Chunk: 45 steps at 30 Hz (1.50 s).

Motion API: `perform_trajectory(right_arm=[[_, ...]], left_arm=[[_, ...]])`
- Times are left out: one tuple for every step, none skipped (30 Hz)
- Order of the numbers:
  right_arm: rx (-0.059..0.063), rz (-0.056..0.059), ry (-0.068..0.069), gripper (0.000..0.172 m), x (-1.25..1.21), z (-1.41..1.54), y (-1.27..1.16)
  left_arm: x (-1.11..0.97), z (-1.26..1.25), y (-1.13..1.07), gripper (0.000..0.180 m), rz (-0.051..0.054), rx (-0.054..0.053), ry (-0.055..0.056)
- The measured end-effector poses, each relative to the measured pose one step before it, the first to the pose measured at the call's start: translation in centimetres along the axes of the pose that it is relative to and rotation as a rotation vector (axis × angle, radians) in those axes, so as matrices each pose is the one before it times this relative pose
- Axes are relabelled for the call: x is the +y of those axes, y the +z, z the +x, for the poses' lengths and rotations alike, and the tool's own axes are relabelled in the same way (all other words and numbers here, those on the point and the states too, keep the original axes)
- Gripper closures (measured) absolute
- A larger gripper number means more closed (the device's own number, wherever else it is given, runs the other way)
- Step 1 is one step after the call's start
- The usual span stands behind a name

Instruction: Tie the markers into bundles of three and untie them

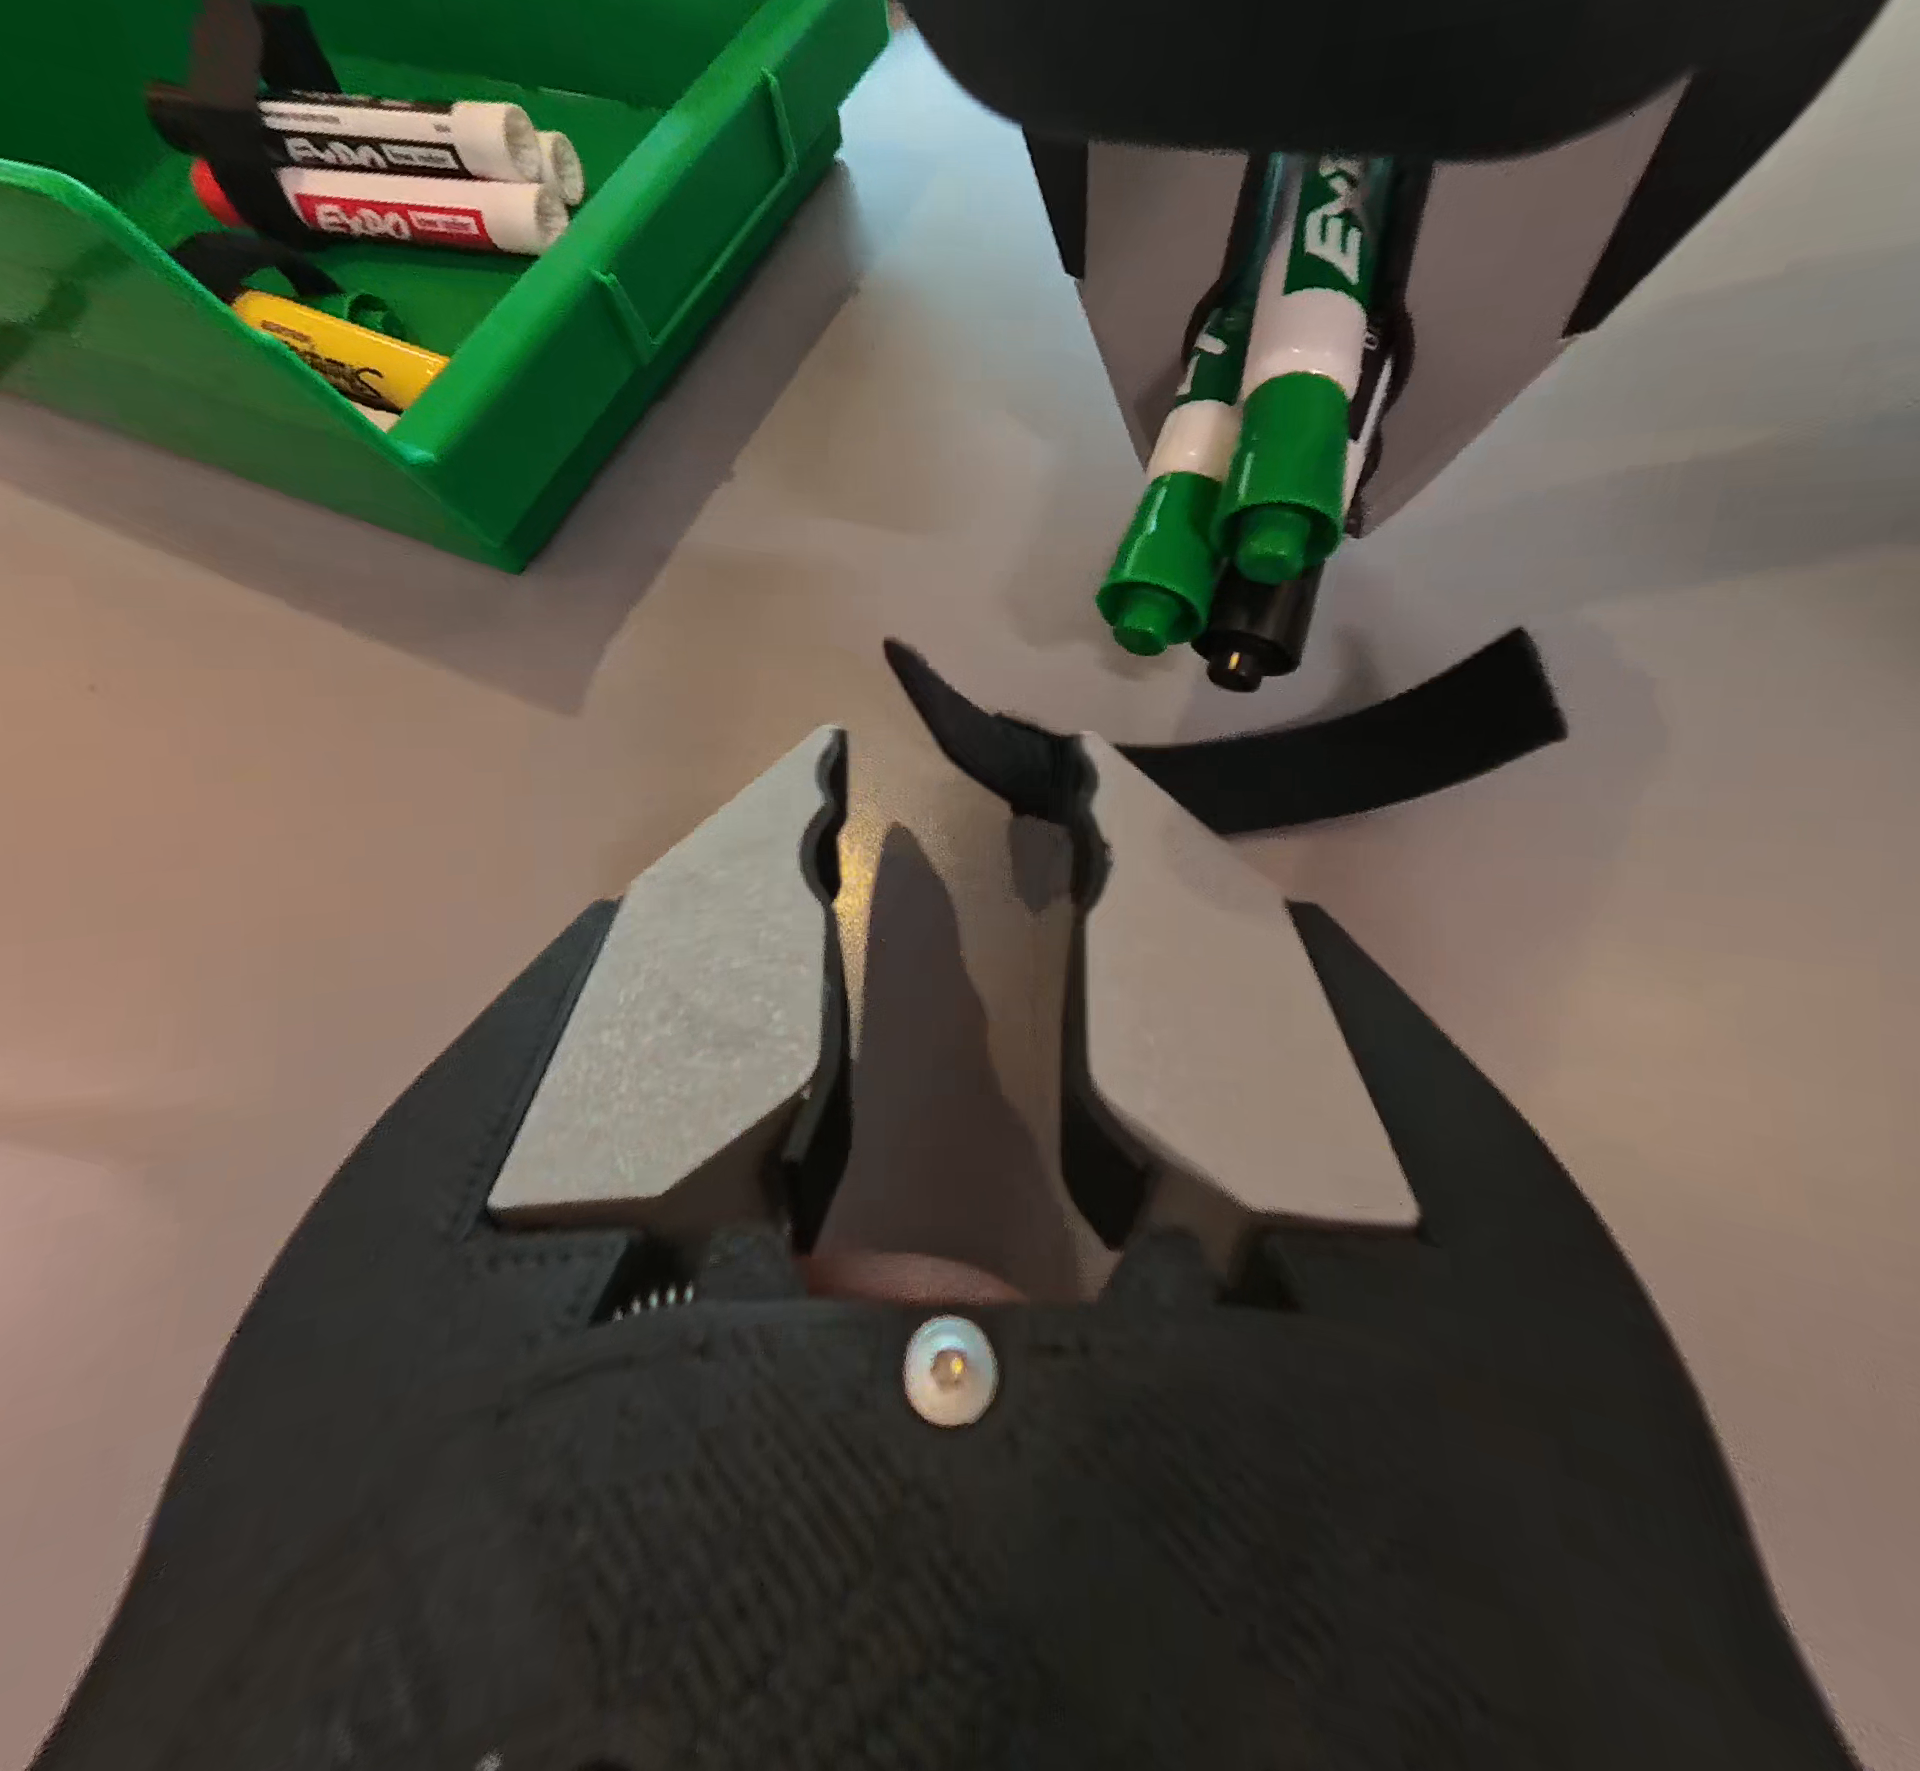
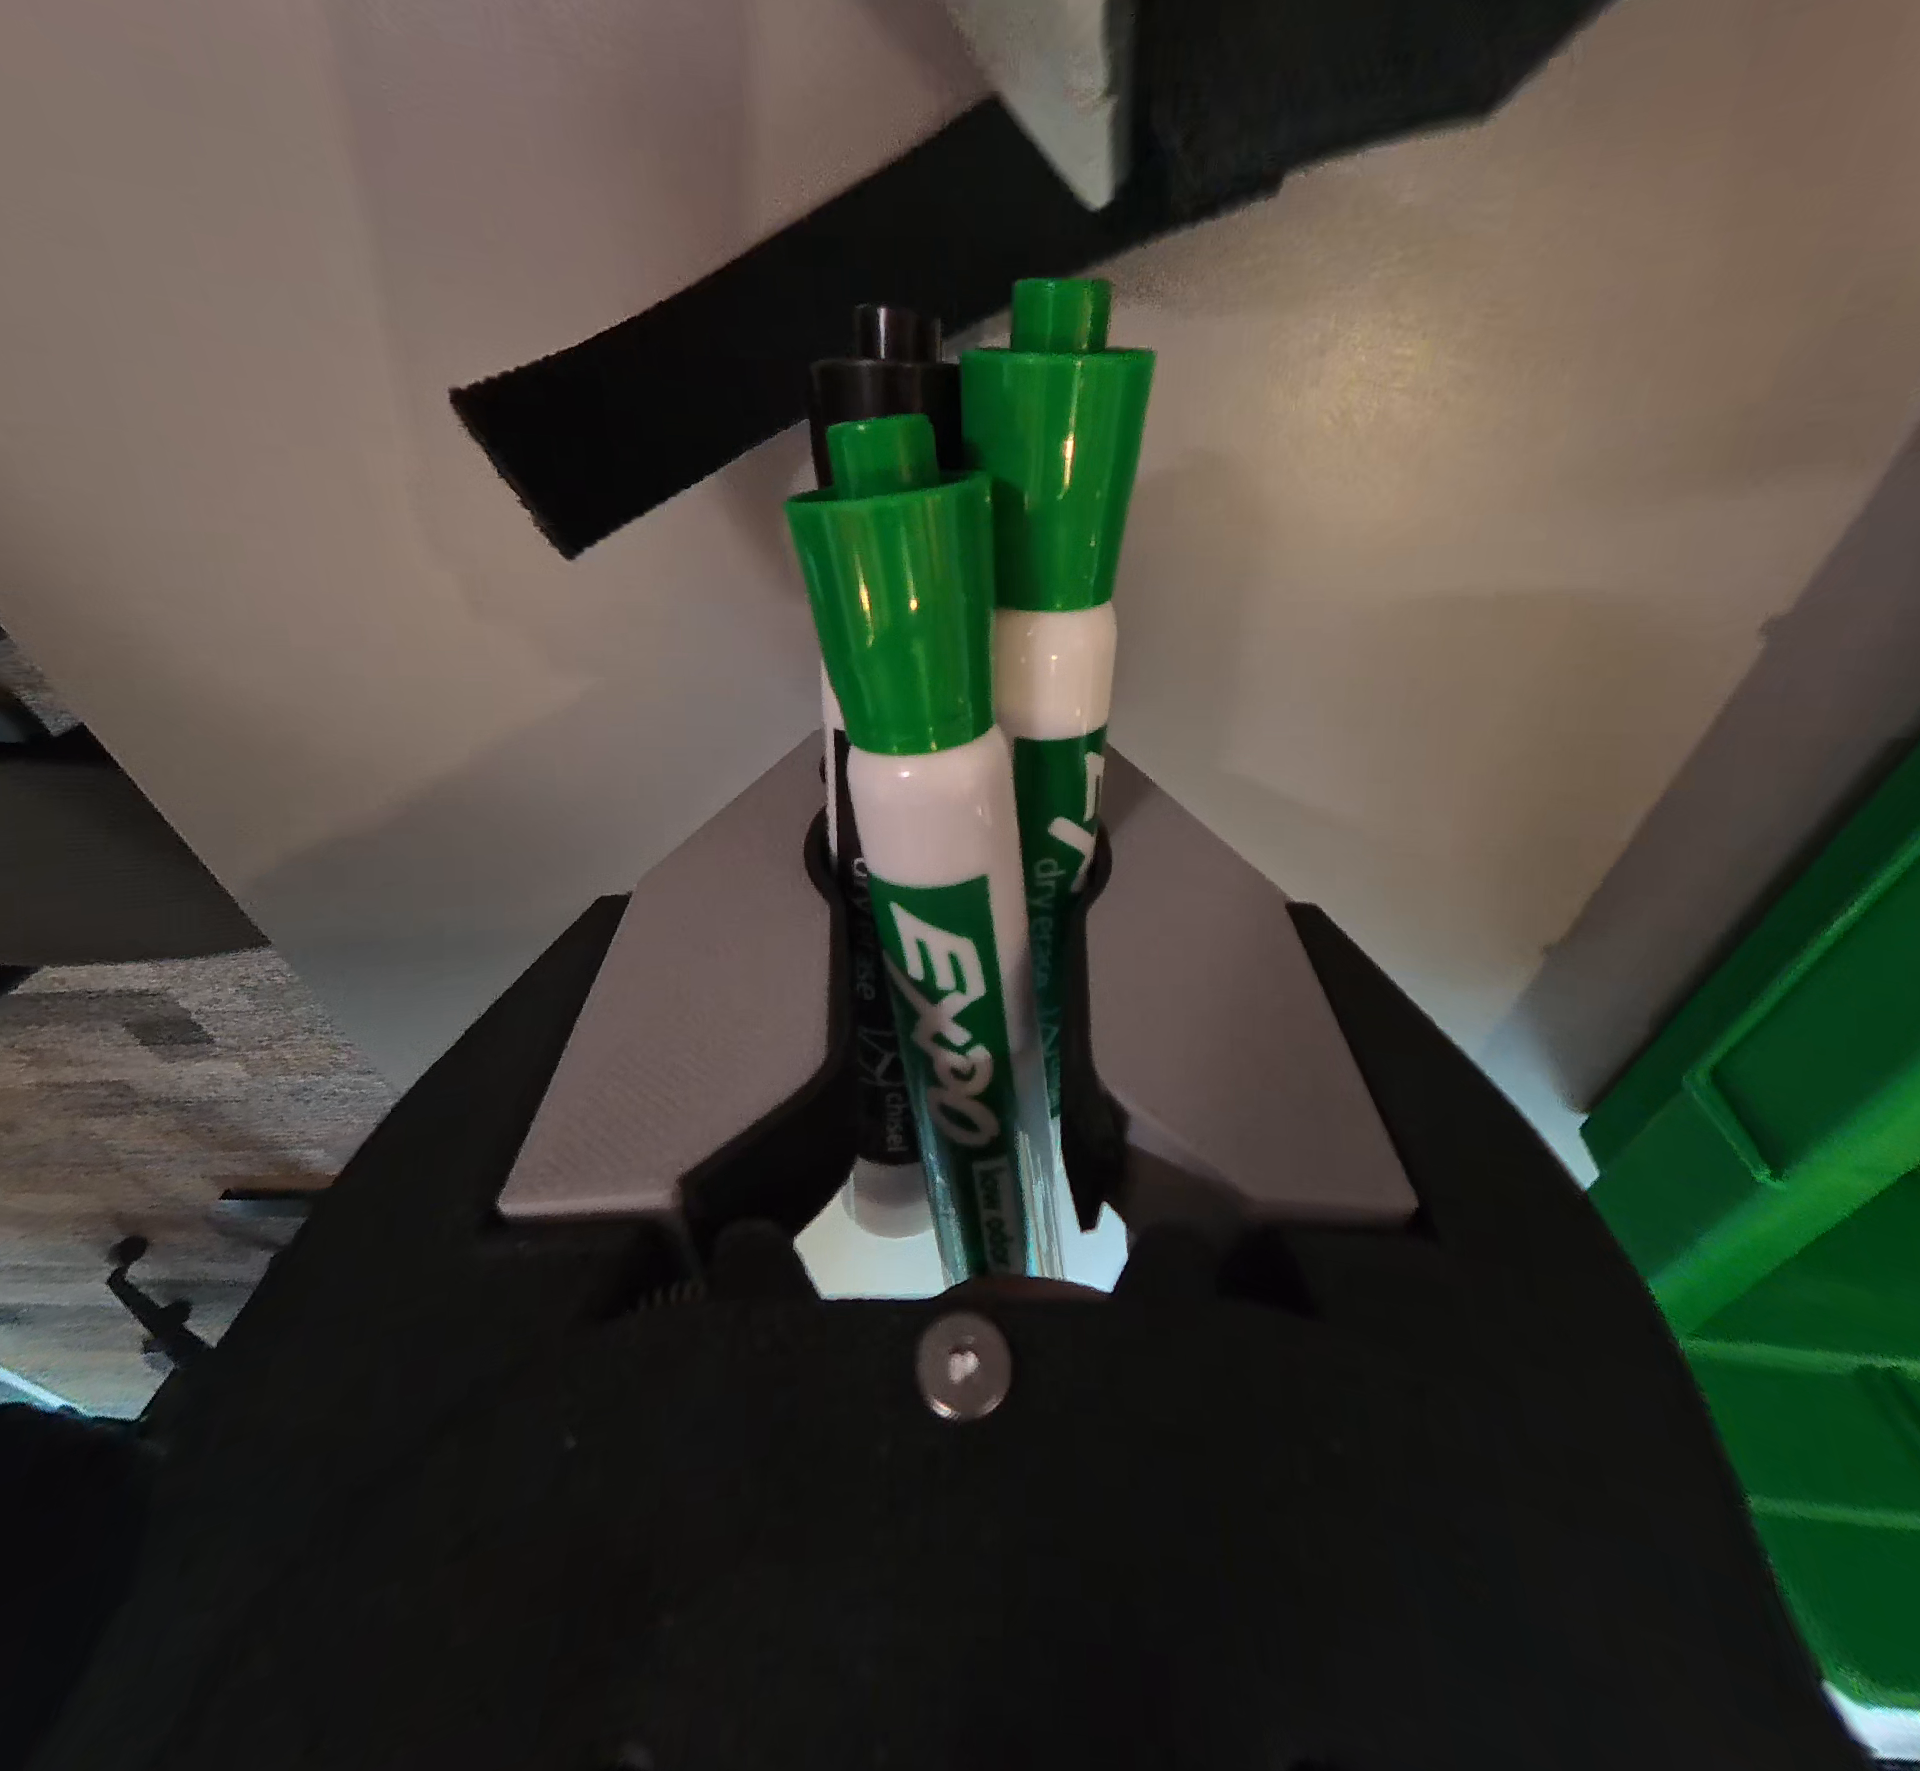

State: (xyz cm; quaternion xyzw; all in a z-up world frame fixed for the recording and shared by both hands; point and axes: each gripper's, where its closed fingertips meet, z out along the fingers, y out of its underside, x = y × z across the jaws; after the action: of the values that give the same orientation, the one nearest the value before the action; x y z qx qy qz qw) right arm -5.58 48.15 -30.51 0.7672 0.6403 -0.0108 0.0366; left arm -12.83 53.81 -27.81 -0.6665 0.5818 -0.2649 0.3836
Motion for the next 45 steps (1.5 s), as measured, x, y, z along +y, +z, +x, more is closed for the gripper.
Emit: perform_trajectory(right_arm=[[0.0009, 0.0040, -0.0052, 0.135, -0.249, -0.008, 0.004], [-0.0009, 0.0043, -0.0046, 0.135, -0.258, -0.007, -0.016], [0.0025, 0.0024, -0.0063, 0.135, -0.222, 0.055, -0.008], [0.0021, 0.0020, -0.0054, 0.135, -0.216, 0.045, -0.001], [-0.0003, 0.0023, -0.0050, 0.135, -0.209, 0.002, -0.007], [0.0001, 0.0018, -0.0046, 0.135, -0.185, 0.019, -0.001], [0.0006, 0.0007, -0.0030, 0.135, -0.131, 0.030, -0.008], [0.0026, -0.0002, -0.0022, 0.135, -0.095, 0.028, -0.002], [0.0029, -0.0007, -0.0005, 0.135, -0.046, 0.017, 0.005], [0.0041, -0.0014, -0.0011, 0.135, -0.012, 0.001, 0.013], [0.0057, -0.0013, -0.0018, 0.135, 0.011, 0.001, 0.015], [0.0057, -0.0010, -0.0013, 0.135, 0.004, 0.007, 0.016], [0.0036, -0.0008, -0.0002, 0.135, 0.011, -0.019, 0.007], [0.0004, -0.0006, 0.0007, 0.135, 0.013, -0.028, -0.003], [0.0008, -0.0003, 0.0015, 0.135, -0.006, 0.000, -0.002], [0.0007, -0.0001, 0.0020, 0.135, 0.001, -0.004, 0.009], [0.0005, 0.0004, 0.0017, 0.135, 0.003, 0.006, 0.002], [0.0008, 0.0010, 0.0015, 0.135, -0.002, -0.009, -0.003], [0.0011, 0.0016, 0.0015, 0.135, -0.003, 0.008, 0.002], [0.0009, 0.0022, 0.0013, 0.135, 0.001, -0.003, -0.004], [0.0004, 0.0026, 0.0010, 0.135, 0.005, -0.005, 0.009], [0.0002, 0.0025, 0.0011, 0.135, 0.005, 0.000, -0.002], [0.0000, 0.0015, 0.0005, 0.135, -0.001, -0.001, 0.001], [-0.0006, -0.0004, 0.0003, 0.135, 0.017, -0.019, -0.002], [-0.0005, -0.0022, -0.0002, 0.135, 0.022, -0.017, -0.005], [0.0008, -0.0028, -0.0014, 0.135, 0.021, -0.001, 0.001], [0.0010, -0.0029, -0.0016, 0.135, 0.014, -0.007, 0.010], [0.0005, -0.0021, -0.0007, 0.135, 0.001, -0.002, -0.005], [0.0001, -0.0014, 0.0003, 0.135, 0.009, -0.002, 0.000], [-0.0003, -0.0010, 0.0005, 0.135, 0.002, 0.002, 0.002], [-0.0006, -0.0005, 0.0010, 0.135, -0.004, -0.006, -0.004], [-0.0005, -0.0005, 0.0008, 0.135, 0.005, -0.002, 0.006], [-0.0005, -0.0009, 0.0006, 0.135, -0.001, 0.007, -0.007], [-0.0008, -0.0014, 0.0003, 0.135, 0.008, -0.004, 0.000], [-0.0007, -0.0019, 0.0001, 0.135, -0.005, -0.005, -0.004], [-0.0006, -0.0023, -0.0003, 0.134, 0.001, -0.001, 0.002], [-0.0006, -0.0024, -0.0003, 0.134, 0.001, 0.000, 0.002], [-0.0006, -0.0020, 0.0001, 0.135, 0.006, -0.002, -0.005], [-0.0005, -0.0015, 0.0001, 0.135, -0.001, 0.001, 0.008], [-0.0003, -0.0004, 0.0001, 0.135, 0.004, 0.005, 0.007], [-0.0009, 0.0013, 0.0009, 0.135, 0.001, -0.007, -0.011], [-0.0020, 0.0026, 0.0018, 0.135, -0.009, -0.007, -0.012], [-0.0032, 0.0011, 0.0018, 0.135, 0.010, -0.024, -0.003], [-0.0028, -0.0002, 0.0005, 0.135, 0.010, -0.031, -0.001], [-0.0006, -0.0003, -0.0005, 0.135, 0.015, -0.013, -0.001]], left_arm=[[0.175, -0.003, -0.077, 0.133, -0.0067, 0.0076, -0.0002], [0.127, -0.062, -0.190, 0.127, 0.0033, 0.0041, 0.0014], [0.100, -0.049, -0.290, 0.124, 0.0083, 0.0052, 0.0026], [0.043, -0.347, -0.362, 0.124, 0.0115, -0.0103, -0.0041], [-0.006, -0.294, -0.397, 0.124, 0.0165, -0.0054, -0.0093], [-0.081, 0.192, -0.404, 0.124, 0.0199, 0.0260, -0.0081], [-0.118, 0.616, -0.407, 0.124, 0.0203, 0.0496, -0.0060], [0.003, 0.775, -0.333, 0.124, 0.0100, 0.0545, -0.0039], [0.105, 0.738, -0.215, 0.122, 0.0012, 0.0449, 0.0014], [0.195, 0.330, -0.069, 0.118, -0.0059, 0.0125, 0.0041], [0.226, 0.014, 0.023, 0.115, -0.0134, -0.0109, 0.0065], [0.168, 0.107, 0.108, 0.111, -0.0130, -0.0079, 0.0097], [0.098, 0.291, 0.179, 0.107, -0.0109, 0.0001, 0.0086], [0.044, 0.359, 0.233, 0.100, -0.0107, 0.0024, 0.0024], [0.058, 0.461, 0.302, 0.094, -0.0137, 0.0068, -0.0030], [0.149, 0.607, 0.370, 0.090, -0.0214, 0.0136, -0.0057], [0.215, 0.736, 0.442, 0.088, -0.0274, 0.0198, -0.0053], [0.235, 0.635, 0.494, 0.087, -0.0298, 0.0118, -0.0059], [0.222, 0.411, 0.469, 0.084, -0.0292, -0.0058, -0.0041], [0.161, 0.196, 0.393, 0.079, -0.0233, -0.0190, -0.0004], [0.026, 0.122, 0.276, 0.076, -0.0129, -0.0199, 0.0037], [-0.134, 0.150, 0.175, 0.076, -0.0011, -0.0151, 0.0027], [-0.239, 0.079, 0.095, 0.076, 0.0072, -0.0152, -0.0022], [-0.292, -0.108, 0.057, 0.076, 0.0115, -0.0203, -0.0062], [-0.267, -0.130, 0.051, 0.077, 0.0111, -0.0161, -0.0063], [-0.184, -0.080, 0.065, 0.077, 0.0062, -0.0079, -0.0049], [-0.120, -0.075, 0.094, 0.077, 0.0022, -0.0037, -0.0064], [-0.103, -0.041, 0.099, 0.077, 0.0013, 0.0010, -0.0074], [-0.116, -0.072, 0.068, 0.077, 0.0029, -0.0005, -0.0081], [-0.175, -0.078, 0.042, 0.077, 0.0078, -0.0020, -0.0070], [-0.214, -0.029, -0.010, 0.076, 0.0112, 0.0009, -0.0035], [-0.180, 0.083, -0.024, 0.076, 0.0099, 0.0074, -0.0007], [-0.112, 0.132, -0.005, 0.077, 0.0061, 0.0095, 0.0013], [-0.050, 0.101, 0.000, 0.076, 0.0029, 0.0086, 0.0012], [-0.014, 0.092, 0.018, 0.077, -0.0002, 0.0097, -0.0007], [0.043, 0.049, 0.046, 0.077, -0.0036, 0.0100, -0.0034], [0.062, 0.049, 0.055, 0.077, -0.0055, 0.0116, -0.0045], [0.069, 0.053, 0.044, 0.076, -0.0055, 0.0124, -0.0009], [0.063, -0.057, 0.027, 0.077, -0.0045, 0.0045, 0.0074], [0.060, -0.201, -0.007, 0.078, -0.0038, -0.0046, 0.0165], [0.085, -0.300, -0.025, 0.079, -0.0038, -0.0103, 0.0205], [0.104, -0.288, -0.090, 0.080, -0.0026, -0.0095, 0.0185], [0.123, -0.194, -0.127, 0.083, -0.0012, -0.0049, 0.0195], [0.169, -0.182, -0.171, 0.086, -0.0013, -0.0048, 0.0249], [0.251, -0.210, -0.186, 0.087, -0.0043, -0.0075, 0.0300]])
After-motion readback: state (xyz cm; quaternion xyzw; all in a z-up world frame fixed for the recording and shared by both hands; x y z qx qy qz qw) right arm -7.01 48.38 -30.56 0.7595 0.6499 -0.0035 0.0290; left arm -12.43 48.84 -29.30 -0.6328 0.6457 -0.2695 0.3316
